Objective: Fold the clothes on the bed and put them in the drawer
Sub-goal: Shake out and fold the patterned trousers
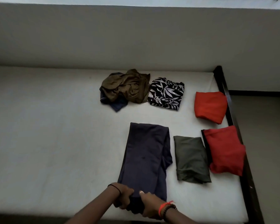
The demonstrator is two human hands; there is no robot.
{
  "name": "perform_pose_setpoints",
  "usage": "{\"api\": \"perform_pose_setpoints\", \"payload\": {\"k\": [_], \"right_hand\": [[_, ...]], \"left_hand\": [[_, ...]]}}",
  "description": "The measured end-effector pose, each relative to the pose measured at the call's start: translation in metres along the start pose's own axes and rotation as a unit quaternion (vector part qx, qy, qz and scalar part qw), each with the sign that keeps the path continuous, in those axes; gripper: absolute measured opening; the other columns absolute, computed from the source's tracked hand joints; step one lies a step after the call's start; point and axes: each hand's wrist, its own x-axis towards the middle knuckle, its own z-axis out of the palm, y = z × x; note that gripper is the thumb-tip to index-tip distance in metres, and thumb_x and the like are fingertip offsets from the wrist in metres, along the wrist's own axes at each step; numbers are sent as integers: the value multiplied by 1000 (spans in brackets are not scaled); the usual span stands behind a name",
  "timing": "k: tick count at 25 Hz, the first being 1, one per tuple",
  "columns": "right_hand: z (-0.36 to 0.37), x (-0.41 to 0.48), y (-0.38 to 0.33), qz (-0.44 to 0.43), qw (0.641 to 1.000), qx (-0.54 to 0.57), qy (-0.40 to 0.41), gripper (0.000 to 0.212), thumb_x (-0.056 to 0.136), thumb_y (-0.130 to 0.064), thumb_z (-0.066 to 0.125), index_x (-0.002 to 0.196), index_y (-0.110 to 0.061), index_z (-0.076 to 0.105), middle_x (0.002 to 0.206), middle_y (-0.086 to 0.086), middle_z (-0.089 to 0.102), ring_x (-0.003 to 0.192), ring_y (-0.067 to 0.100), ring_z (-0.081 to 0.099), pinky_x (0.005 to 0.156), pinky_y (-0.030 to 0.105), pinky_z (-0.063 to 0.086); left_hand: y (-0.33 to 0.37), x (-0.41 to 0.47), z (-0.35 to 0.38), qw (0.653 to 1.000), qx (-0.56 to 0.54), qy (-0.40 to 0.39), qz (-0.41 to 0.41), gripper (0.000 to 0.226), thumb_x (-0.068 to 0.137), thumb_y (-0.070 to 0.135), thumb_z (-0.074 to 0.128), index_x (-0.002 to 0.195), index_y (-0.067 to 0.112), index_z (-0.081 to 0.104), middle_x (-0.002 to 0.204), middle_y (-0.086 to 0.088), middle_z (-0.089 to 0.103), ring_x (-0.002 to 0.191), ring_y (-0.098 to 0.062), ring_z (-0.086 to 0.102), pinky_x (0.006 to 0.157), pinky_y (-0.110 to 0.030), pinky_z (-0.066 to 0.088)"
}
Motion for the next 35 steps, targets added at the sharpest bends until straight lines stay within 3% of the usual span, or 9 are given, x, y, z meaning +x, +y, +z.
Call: {"api": "perform_pose_setpoints", "payload": {"k": [4, 8, 11, 15, 18, 22, 28, 32, 35], "right_hand": [[-18, -6, 3, -17, 998, 2, -60, 66, 80, -23, 69, 135, -8, 35, 134, 18, 49, 123, 35, 49, 95, 40, 46], [-67, -9, 18, -35, 997, 60, -44, 48, 79, -26, 70, 119, -14, 47, 108, 3, 56, 103, 24, 57, 77, 28, 41], [-117, -3, 42, -22, 992, 120, 17, 48, 78, -25, 68, 122, -17, 50, 104, -2, 56, 91, 15, 58, 77, 26, 47], [-178, 20, 75, -26, 979, 178, 94, 42, 78, -20, 70, 115, -17, 51, 100, 3, 61, 79, 11, 57, 77, 28, 51], [-213, 47, 95, -30, 971, 209, 114, 34, 79, -17, 71, 108, -19, 53, 104, 6, 64, 85, 15, 60, 79, 29, 52], [-243, 93, 116, -30, 963, 232, 132, 33, 82, -20, 67, 111, -20, 54, 102, 8, 66, 77, 14, 62, 56, 18, 50], [-239, 155, 128, 0, 978, 112, 177, 51, 90, -28, 59, 137, -18, 44, 132, 12, 53, 120, 28, 51, 102, 34, 41], [-183, 156, 108, 56, 872, 10, 486, 49, 96, -27, 38, 140, -7, 43, 141, 16, 46, 135, 32, 39, 109, 52, 34], [-132, 162, 89, 24, 849, -71, 522, 58, 96, -32, 30, 145, -2, 36, 152, 14, 33, 144, 26, 28, 114, 52, 22]], "left_hand": [[1, 1, -12, 998, 20, -50, 22, 38, 71, 8, 67, 107, 6, 59, 101, -9, 56, 89, -24, 51, 67, -29, 43], [-20, -3, -50, 988, -121, -58, 72, 10, 73, 4, 65, 82, 7, 63, 74, -3, 53, 67, -14, 47, 56, -22, 36], [-44, -10, -91, 943, -318, 34, 89, 20, 67, 14, 70, 83, 15, 58, 83, -6, 54, 78, -17, 52, 69, -26, 43], [-65, -9, -141, 888, -415, 160, 116, 52, 61, 32, 72, 107, 12, 62, 97, 0, 59, 93, -11, 55, 84, -27, 43], [-76, 10, -173, 846, -454, 243, 138, 45, 64, 37, 75, 100, 12, 64, 95, -1, 61, 90, -12, 55, 82, -28, 44], [-89, 43, -201, 800, -489, 316, 142, 32, 86, 22, 68, 113, 5, 64, 110, -9, 68, 97, -16, 63, 84, -26, 48], [-95, 85, -197, 758, -490, 427, 60, 37, 93, 24, 59, 127, 14, 49, 121, -6, 59, 108, -18, 58, 92, -28, 45], [-64, 104, -154, 672, -329, 662, 37, 37, 96, 13, 45, 133, 9, 47, 139, -4, 47, 127, -17, 45, 109, -34, 34], [-39, 132, -122, 735, -177, 653, 35, 51, 98, 23, 30, 149, 14, 27, 157, 3, 20, 145, -9, 16, 119, -33, 10]]}}
